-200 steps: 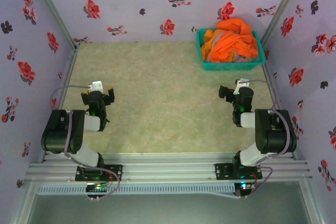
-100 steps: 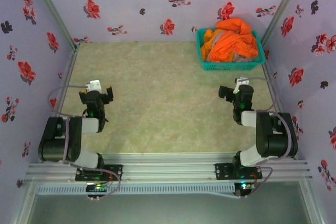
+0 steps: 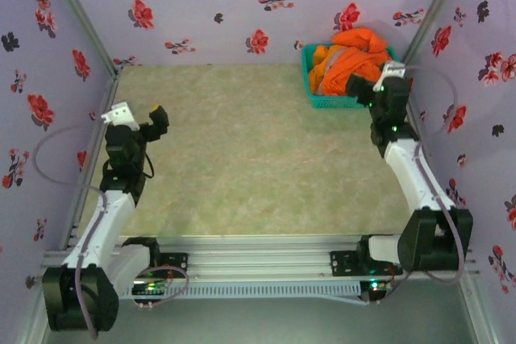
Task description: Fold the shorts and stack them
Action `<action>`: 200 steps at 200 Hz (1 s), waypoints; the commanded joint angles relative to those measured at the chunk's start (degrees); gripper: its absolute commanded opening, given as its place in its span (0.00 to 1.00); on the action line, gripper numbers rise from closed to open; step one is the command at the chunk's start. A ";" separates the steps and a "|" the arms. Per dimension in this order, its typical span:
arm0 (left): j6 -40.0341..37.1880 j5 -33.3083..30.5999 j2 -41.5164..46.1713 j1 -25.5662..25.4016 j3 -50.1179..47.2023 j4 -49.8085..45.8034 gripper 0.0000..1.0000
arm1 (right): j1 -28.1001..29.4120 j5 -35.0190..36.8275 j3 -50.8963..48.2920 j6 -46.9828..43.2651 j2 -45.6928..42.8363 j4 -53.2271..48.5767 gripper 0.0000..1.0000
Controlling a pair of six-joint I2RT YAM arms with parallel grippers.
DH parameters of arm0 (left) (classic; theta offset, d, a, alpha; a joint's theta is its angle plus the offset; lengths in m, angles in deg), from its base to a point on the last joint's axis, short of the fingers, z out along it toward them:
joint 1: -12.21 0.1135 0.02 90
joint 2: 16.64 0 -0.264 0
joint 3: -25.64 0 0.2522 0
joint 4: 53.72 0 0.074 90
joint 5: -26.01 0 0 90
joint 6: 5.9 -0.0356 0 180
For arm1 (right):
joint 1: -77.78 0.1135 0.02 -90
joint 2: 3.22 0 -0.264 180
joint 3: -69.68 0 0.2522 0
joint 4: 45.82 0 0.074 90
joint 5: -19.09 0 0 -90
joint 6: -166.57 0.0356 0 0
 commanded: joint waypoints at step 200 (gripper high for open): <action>6.74 35.95 12.86 -0.27 5.75 -32.20 0.99 | -3.06 -4.21 37.13 42.59 43.27 -8.71 0.45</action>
